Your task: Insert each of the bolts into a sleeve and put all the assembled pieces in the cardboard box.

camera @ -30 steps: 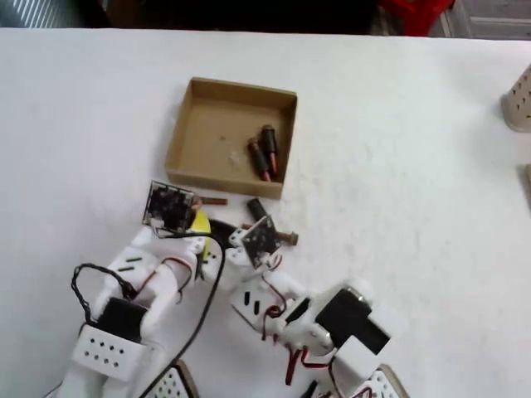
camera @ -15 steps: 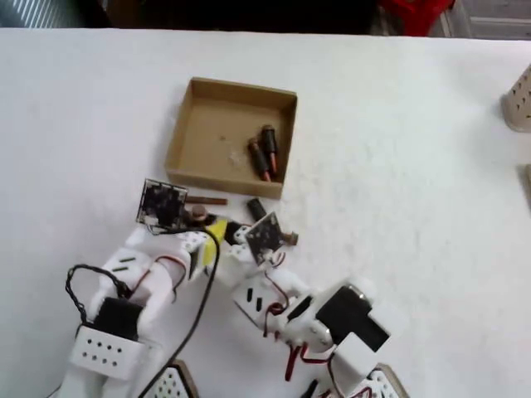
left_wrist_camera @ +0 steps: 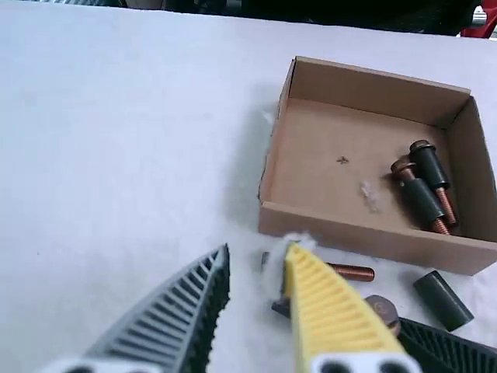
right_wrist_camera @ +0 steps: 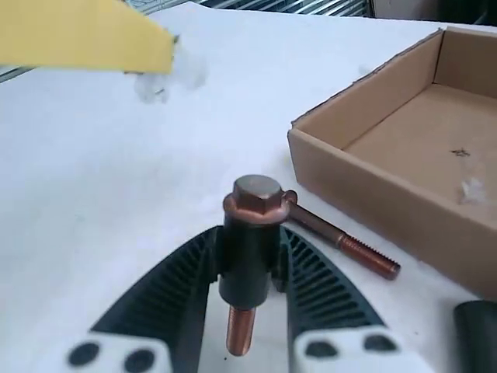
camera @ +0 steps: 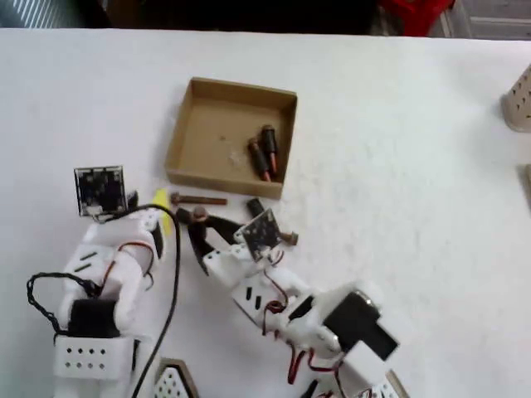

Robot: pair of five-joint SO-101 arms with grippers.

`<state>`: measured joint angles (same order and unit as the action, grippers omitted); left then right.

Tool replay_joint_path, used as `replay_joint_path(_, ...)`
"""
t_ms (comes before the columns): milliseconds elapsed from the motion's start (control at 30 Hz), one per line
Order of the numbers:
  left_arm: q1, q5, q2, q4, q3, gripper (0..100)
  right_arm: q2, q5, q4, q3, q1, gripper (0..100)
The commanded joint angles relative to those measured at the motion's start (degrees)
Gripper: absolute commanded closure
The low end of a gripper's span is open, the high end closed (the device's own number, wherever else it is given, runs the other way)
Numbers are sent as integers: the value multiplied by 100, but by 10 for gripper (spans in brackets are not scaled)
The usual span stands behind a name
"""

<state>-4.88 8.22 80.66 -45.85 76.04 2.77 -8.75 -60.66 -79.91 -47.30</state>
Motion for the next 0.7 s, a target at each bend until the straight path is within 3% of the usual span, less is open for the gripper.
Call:
replay_joint_path(0,-66,-167,-13,-35,-316,915,-831,53,673,88,268,982)
replay_joint_path(367,-998,-141,-2818,369,-1073,916,-3723,88,4198,114,1086,982)
replay_joint_path(600,-1358,-202,-2721,369,-290,916,-5033,88,6475,897,1710,981)
replay_joint_path(667,-1385,-633,-2563,369,35,916,-4980,88,6949,1327,1868,981)
